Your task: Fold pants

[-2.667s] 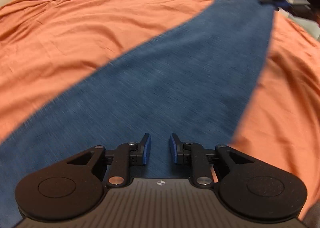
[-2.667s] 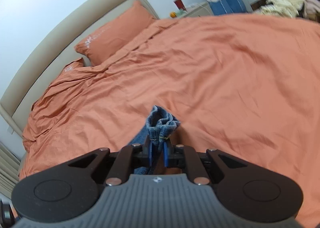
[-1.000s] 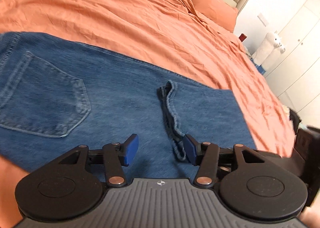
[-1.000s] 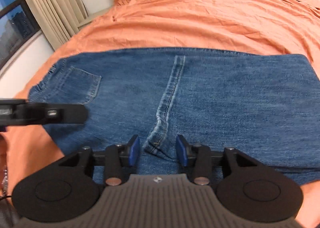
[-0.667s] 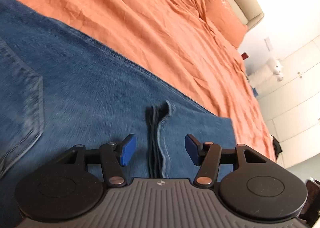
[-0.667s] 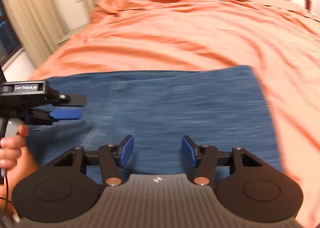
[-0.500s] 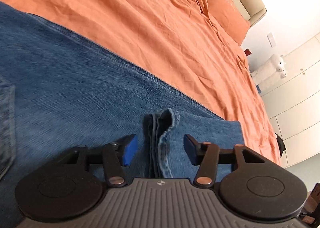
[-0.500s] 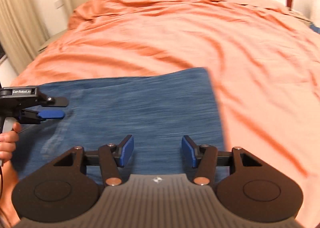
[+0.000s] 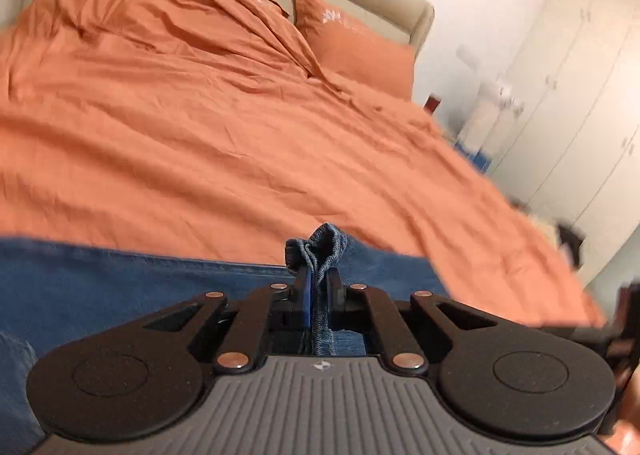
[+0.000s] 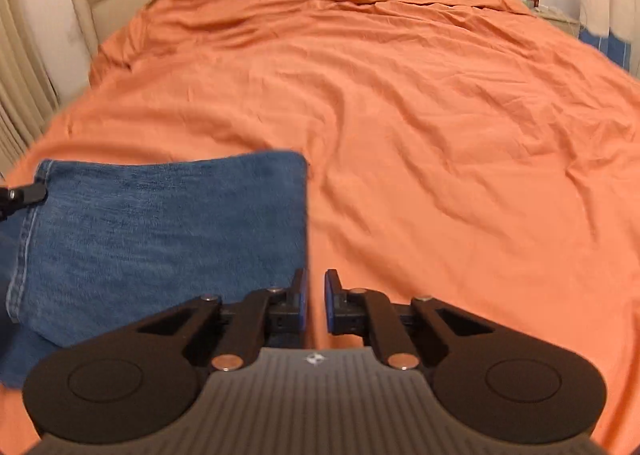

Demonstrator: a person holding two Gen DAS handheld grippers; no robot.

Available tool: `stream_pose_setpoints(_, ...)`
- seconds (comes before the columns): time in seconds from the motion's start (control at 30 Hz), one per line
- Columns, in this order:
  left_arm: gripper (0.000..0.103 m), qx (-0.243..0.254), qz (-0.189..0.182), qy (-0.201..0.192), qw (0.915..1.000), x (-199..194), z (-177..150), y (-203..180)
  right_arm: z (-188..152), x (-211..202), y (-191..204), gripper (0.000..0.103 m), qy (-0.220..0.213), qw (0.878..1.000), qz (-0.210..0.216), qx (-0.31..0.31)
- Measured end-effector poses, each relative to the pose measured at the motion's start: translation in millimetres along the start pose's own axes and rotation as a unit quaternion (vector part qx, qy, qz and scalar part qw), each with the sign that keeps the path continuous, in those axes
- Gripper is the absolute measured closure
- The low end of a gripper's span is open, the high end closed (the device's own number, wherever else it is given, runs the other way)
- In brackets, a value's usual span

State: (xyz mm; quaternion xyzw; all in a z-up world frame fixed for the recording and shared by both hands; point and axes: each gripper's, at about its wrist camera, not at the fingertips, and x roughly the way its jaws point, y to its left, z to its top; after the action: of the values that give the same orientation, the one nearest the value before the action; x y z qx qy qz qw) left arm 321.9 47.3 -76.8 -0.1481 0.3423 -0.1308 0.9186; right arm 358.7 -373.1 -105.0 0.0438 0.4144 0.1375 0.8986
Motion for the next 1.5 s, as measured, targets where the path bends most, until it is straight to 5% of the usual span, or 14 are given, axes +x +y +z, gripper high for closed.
stream_pose_setpoints(0.17, 0.096, 0.006, 0.066, 0.063, 0.9958, 38.6, -20.4, 20.2, 23.2, 22.7, 24.0, 0.101, -0.018, 0.999, -0.003, -0.039)
stream_pose_setpoints(0.37, 0.096, -0.029, 0.057, 0.073, 0.9953, 51.1, -41.4, 40.7, 55.3, 74.0, 37.1, 0.103, -0.022, 0.999, 0.001, -0.043)
stream_pose_setpoints(0.67, 0.09, -0.033, 0.047, 0.083, 0.9949, 60.0, -37.5, 47.1, 58.4, 143.3, 39.4, 0.103, 0.046, 0.996, -0.021, -0.076)
stream_pose_setpoints(0.87, 0.082, -0.031, 0.074, 0.066, 0.9945, 34.7, -35.5, 32.9, 57.8, 106.1, 42.6, 0.103, 0.057, 0.995, -0.006, -0.087)
stream_pose_setpoints(1.07, 0.082, 0.001, 0.052, 0.037, 0.9979, -13.3, -48.7, -2.2, 14.9, 26.0, 38.4, 0.103, 0.067, 0.989, 0.034, -0.128)
stream_pose_setpoints(1.23, 0.093, 0.046, 0.064, 0.067, 0.9946, -22.6, -73.7, -31.4, -24.9, -9.1, 36.1, 0.103, 0.077, 0.984, 0.043, -0.152)
stream_pose_setpoints(1.5, 0.097, 0.011, 0.083, 0.122, 0.989, -11.7, -101.6, -21.2, -60.1, 12.2, 38.0, 0.103, 0.099, 0.979, 0.016, -0.178)
